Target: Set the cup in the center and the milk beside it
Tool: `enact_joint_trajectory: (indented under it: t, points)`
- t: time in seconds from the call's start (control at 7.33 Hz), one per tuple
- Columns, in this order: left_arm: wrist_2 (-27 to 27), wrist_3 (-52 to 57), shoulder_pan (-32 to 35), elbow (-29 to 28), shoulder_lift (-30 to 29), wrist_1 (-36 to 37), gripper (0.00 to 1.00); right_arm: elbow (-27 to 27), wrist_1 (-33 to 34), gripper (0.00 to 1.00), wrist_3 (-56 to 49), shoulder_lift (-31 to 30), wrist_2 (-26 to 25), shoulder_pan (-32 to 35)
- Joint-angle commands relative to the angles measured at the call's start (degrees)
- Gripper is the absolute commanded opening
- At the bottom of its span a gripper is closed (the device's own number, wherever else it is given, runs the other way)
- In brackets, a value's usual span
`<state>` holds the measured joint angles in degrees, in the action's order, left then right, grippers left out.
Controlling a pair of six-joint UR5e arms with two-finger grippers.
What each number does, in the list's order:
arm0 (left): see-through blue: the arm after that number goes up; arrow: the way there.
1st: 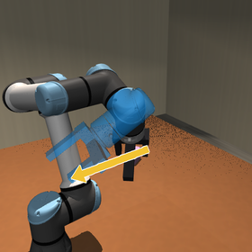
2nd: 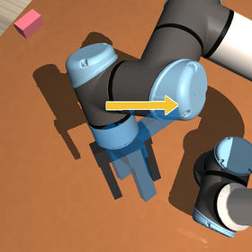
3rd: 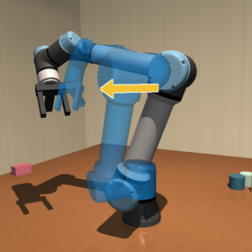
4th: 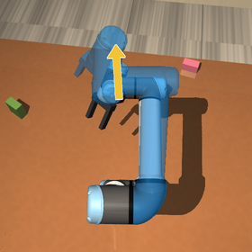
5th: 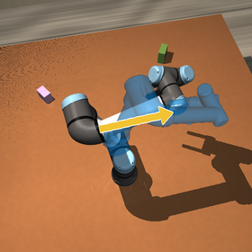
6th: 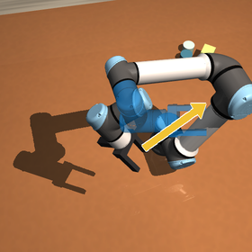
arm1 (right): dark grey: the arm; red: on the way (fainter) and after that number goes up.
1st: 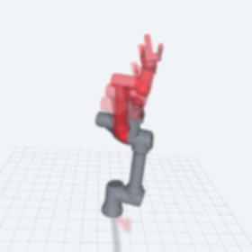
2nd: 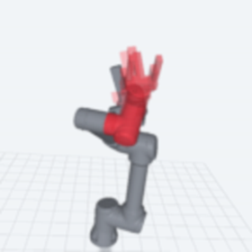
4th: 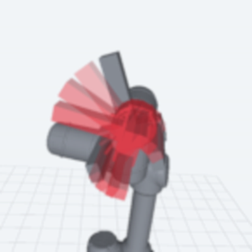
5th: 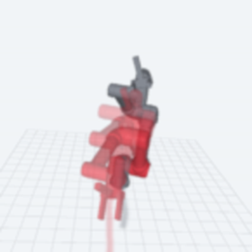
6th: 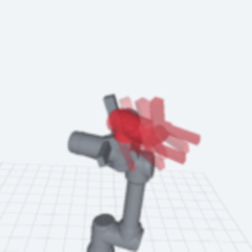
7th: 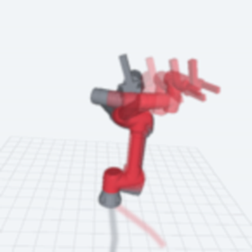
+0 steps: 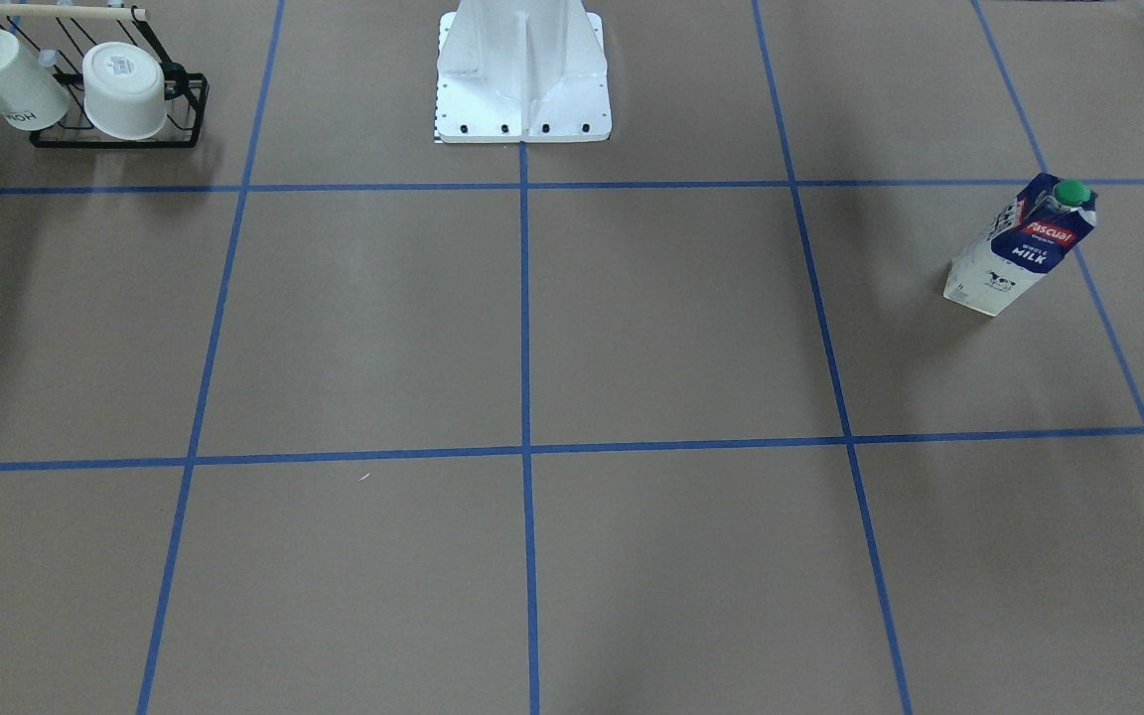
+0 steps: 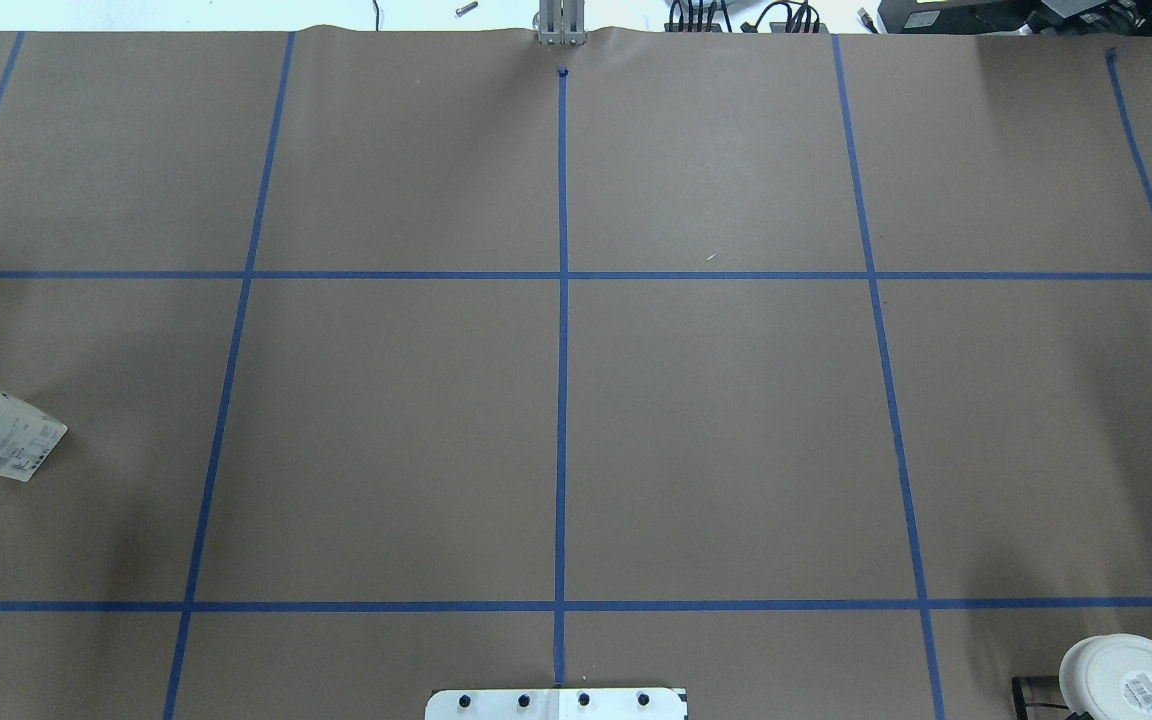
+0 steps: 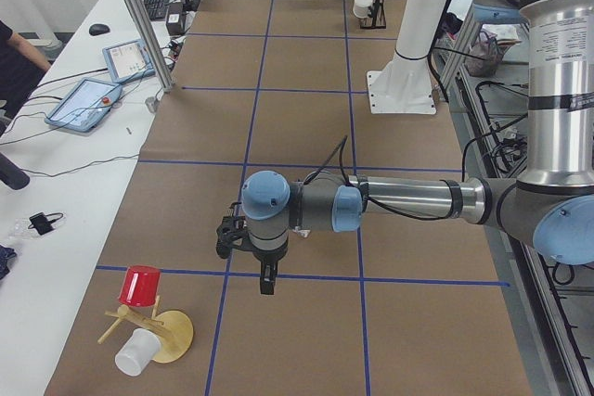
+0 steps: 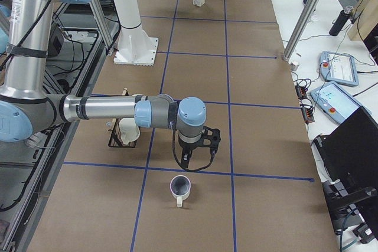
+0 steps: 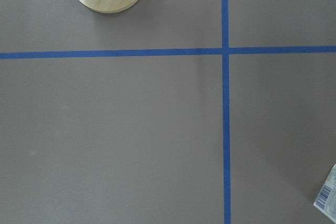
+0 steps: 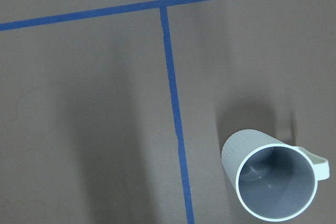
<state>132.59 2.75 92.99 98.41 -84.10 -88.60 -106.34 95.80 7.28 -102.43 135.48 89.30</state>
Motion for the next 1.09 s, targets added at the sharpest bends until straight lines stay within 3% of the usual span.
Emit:
enact_joint_trajectory:
  t: [0.0, 0.27, 0.68, 0.95]
  points:
    - [-0.05, -0.46, 0.00, 0.28, -0.01, 0.18, 0.98, -0.36, -0.09, 1.00, -0.16, 0.29, 0.13, 0.00]
    - [0.12, -0.37, 0.00, 0.29, 0.07, 0.19, 0.98, -0.71, -0.17, 1.00, 0.19, 0.56, -0.13, 0.00]
    - [0.04, 0.06, 0.00, 0.29, 0.16, -0.16, 0.98, -1.42, -0.17, 1.00, 0.10, 0.56, 4.78, 0.00]
    - [0.03, -1.33, 0.00, -1.28, -0.36, -0.08, 0.98, -1.59, -0.18, 1.00, -0.07, 0.12, 4.79, 0.00]
